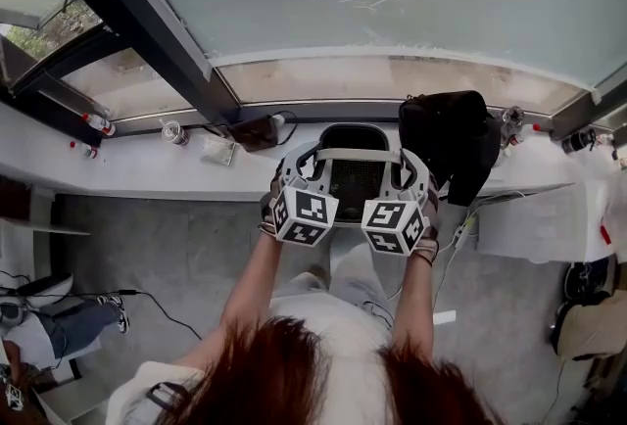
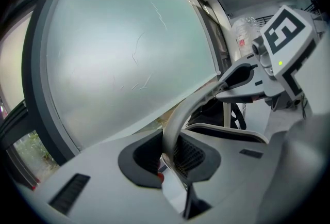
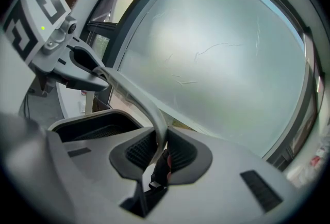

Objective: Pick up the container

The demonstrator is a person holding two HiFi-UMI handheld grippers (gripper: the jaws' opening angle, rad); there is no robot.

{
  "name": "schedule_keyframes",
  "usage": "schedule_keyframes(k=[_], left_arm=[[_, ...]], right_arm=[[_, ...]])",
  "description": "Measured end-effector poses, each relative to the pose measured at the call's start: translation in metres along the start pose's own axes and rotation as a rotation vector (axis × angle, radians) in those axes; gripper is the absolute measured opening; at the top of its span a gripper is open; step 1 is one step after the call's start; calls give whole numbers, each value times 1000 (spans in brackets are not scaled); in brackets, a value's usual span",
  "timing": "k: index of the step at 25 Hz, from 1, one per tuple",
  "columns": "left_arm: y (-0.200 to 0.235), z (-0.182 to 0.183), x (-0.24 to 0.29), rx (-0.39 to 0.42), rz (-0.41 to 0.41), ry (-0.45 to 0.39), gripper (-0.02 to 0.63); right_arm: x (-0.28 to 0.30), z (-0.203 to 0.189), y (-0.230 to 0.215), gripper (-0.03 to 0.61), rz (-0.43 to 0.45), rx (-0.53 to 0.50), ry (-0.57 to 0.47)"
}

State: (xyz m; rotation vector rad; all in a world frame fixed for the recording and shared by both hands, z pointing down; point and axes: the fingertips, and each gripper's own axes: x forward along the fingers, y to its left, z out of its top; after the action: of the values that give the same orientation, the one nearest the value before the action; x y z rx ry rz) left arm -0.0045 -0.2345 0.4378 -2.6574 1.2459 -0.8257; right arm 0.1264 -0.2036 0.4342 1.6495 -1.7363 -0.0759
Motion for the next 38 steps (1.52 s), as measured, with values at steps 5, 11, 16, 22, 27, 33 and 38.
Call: schedule_keyframes(k=[5, 11, 16, 22, 27, 33, 38], left_arm=[[1, 6, -23, 0, 15, -30, 61], [3, 10, -51, -7, 32, -67, 61], [6, 14, -76, -2, 50, -94, 61], [3, 19, -106, 4, 62, -125, 61], [3, 20, -130, 6, 66, -140, 61], [2, 26, -155, 12, 57, -162, 61], [2, 29, -174, 11, 53, -186, 60]], right_arm=[[-24, 9, 4, 72, -20, 3, -23], [-50, 21, 10, 72, -41, -2, -56], [-71, 31, 17, 72, -51, -5, -75], [-99, 39, 22, 72, -70, -3, -99], [-121, 48, 28, 72, -81, -7, -116], [-146, 59, 31, 72, -99, -16, -141], [-163, 66, 35, 71, -114, -21, -162]])
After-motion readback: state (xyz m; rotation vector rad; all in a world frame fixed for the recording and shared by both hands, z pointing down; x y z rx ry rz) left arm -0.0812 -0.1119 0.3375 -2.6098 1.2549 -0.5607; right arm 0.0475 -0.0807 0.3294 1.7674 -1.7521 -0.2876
